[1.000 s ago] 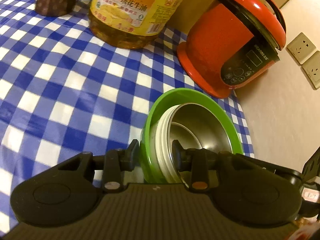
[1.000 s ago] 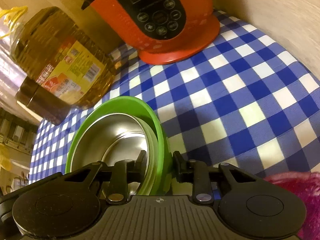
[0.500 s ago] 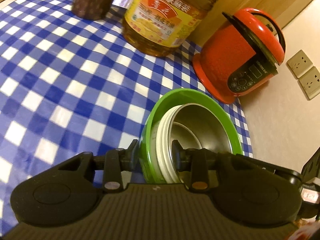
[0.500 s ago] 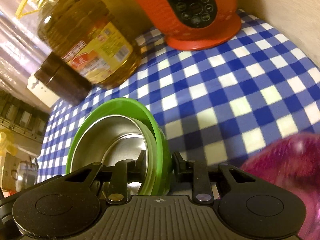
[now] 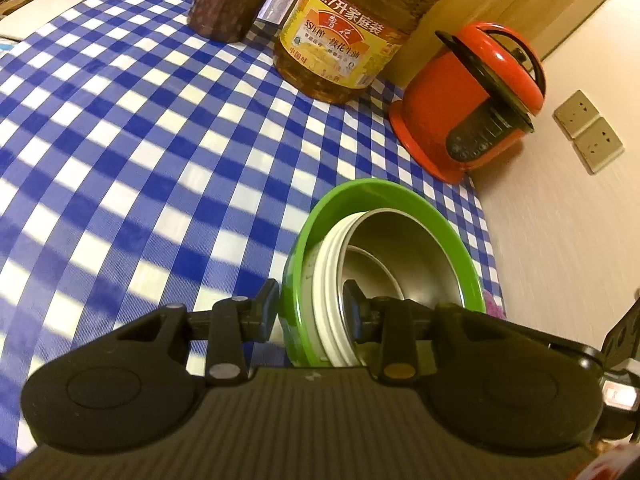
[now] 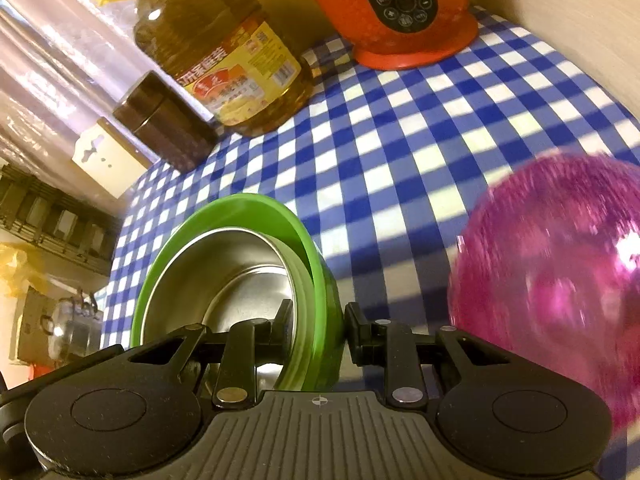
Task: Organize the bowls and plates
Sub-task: 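Lift the green bowl with its nested bowls using both tools, then carry the green bowl with both tools toward the pink plate stack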
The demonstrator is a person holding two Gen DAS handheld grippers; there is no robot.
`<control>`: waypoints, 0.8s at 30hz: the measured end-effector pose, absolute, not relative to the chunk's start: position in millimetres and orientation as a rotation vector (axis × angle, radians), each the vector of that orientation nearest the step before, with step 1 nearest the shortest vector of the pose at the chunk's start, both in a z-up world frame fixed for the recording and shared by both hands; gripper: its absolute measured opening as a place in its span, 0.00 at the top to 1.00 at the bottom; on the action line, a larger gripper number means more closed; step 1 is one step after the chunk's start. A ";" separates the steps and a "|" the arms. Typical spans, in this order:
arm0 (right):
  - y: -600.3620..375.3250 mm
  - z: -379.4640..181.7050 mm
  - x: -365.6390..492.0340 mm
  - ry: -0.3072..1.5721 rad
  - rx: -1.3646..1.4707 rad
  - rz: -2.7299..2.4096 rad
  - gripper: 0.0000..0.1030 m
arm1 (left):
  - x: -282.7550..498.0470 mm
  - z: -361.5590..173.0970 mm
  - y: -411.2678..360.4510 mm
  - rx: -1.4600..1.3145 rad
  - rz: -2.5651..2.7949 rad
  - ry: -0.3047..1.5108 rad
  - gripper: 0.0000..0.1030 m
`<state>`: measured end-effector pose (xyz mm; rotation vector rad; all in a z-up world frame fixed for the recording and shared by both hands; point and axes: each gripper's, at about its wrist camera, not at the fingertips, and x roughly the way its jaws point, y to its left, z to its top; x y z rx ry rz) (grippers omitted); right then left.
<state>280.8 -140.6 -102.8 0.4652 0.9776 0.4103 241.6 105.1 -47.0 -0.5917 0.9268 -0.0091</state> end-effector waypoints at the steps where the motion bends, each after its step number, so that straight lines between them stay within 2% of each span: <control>1: -141.6 -101.5 274.3 0.978 0.466 0.410 0.74 | 235.0 -45.3 104.7 -0.594 -0.012 0.927 0.70; 24: -178.1 -82.0 137.5 0.955 0.451 0.350 0.74 | 113.4 -25.9 67.2 -0.585 -0.059 0.939 0.72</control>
